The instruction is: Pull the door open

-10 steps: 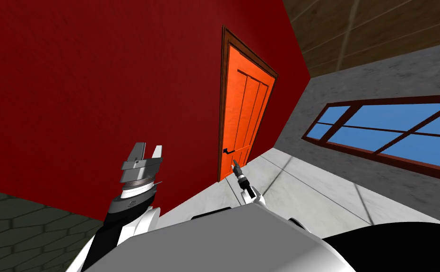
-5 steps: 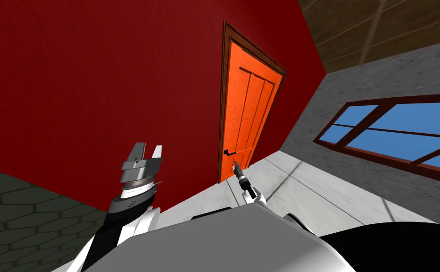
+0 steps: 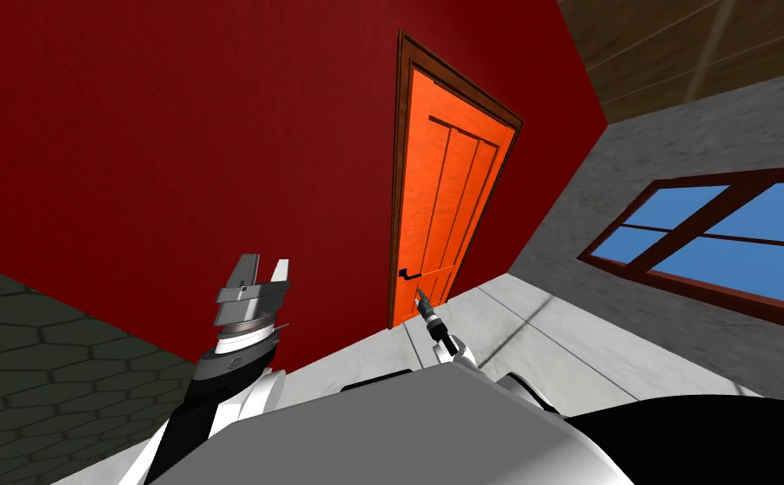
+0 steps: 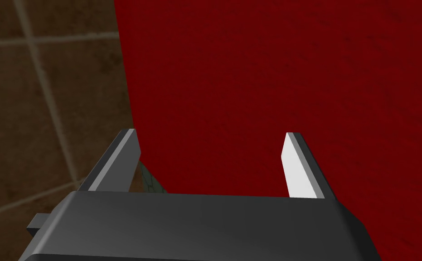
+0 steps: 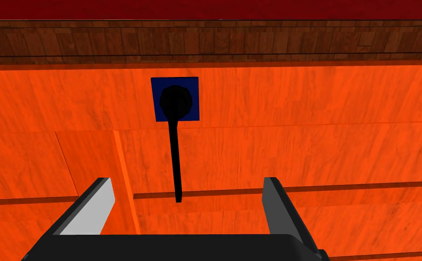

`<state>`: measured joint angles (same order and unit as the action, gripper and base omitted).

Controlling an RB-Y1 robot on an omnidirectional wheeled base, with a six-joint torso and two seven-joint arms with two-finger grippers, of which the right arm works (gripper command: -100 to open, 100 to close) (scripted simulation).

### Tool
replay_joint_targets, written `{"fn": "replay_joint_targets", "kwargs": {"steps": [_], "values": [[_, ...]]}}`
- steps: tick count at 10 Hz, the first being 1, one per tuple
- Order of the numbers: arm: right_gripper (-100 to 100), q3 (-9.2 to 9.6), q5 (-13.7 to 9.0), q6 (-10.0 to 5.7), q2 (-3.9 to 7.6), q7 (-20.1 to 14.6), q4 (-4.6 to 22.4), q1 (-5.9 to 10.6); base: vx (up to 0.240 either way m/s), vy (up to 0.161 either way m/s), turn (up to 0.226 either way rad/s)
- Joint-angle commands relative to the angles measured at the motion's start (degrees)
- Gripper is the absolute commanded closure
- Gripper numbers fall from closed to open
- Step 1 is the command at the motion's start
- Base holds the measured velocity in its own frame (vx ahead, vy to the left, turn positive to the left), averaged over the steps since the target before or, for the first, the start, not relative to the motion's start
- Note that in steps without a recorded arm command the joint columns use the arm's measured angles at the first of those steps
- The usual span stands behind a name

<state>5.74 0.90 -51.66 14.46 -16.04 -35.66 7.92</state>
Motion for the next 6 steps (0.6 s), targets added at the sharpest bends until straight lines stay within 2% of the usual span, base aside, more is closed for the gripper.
{"fn": "replay_joint_targets", "kwargs": {"steps": [1, 4, 5, 6], "values": [[-100, 0.09, 0.0, -0.71, 0.35, -0.4, 2.4, 0.76, 0.037, -0.109, 0.16], [-100, 0.27, 0.1, -2.14, 0.91, -1.0, 7.7, 2.59, 0.03, -0.149, 0.165], [-100, 0.22, 0.0, -1.97, 0.77, -0.8, 6.6, 2.19, 0.006, -0.077, 0.04], [-100, -0.59, -1.2, -2.16, 1.42, -0.7, 6.9, 1.51, 0.079, 0.019, 0.241]]}}
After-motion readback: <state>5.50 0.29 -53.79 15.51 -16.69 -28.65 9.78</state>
